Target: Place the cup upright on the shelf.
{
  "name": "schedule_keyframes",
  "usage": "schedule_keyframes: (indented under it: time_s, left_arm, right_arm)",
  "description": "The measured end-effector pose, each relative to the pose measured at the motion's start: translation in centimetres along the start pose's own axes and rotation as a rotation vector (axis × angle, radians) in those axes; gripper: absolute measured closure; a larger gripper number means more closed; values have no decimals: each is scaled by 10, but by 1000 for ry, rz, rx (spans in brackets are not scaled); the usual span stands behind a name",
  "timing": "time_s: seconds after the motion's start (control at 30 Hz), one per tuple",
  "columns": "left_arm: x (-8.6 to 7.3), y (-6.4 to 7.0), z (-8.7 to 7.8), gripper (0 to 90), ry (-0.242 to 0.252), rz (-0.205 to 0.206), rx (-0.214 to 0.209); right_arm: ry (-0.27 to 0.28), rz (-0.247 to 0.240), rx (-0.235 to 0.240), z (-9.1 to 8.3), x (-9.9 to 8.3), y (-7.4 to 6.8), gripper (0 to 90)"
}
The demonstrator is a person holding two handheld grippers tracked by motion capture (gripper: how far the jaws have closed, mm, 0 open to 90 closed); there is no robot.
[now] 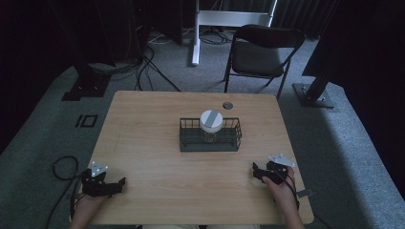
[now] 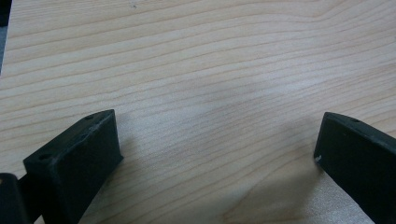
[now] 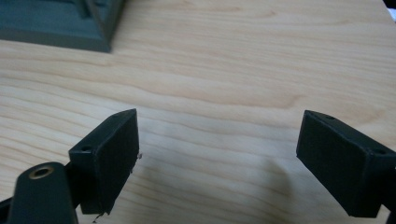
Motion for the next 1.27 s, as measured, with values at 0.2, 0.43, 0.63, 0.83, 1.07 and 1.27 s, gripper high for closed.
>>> schedule_keyframes:
  time_s: [0.2, 0.43, 0.63, 0.83, 1.07, 1.27]
  left_arm:
    - [0, 0, 0, 5, -1, 1, 0]
    - [0, 0, 0, 6, -1, 1, 0]
    - [0, 0, 0, 5, -1, 2, 0]
    - [0, 0, 0, 6, -1, 2, 0]
    - [0, 0, 0, 6, 0, 2, -1]
    - [0, 0, 0, 6, -1, 2, -1]
  right_arm:
    - [-41, 7, -23, -1, -6, 9, 128]
    - [-80, 36, -6, -1, -10, 14, 122]
    - [-78, 30, 14, -1, -10, 17, 118]
    - [-82, 16, 20, -1, -11, 17, 116]
    - [-83, 12, 19, -1, -11, 17, 116]
    - [-83, 12, 19, -1, -11, 17, 116]
Point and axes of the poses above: each handheld gripper's, and its own axes: z roughly forward along the jaws, x roughly out of its top, y roughly to its right, the point moved 9 cm from there along z, roughly forward along the jaws, and after that the axes turned 10 degrees about y, right-handed, at the moved point
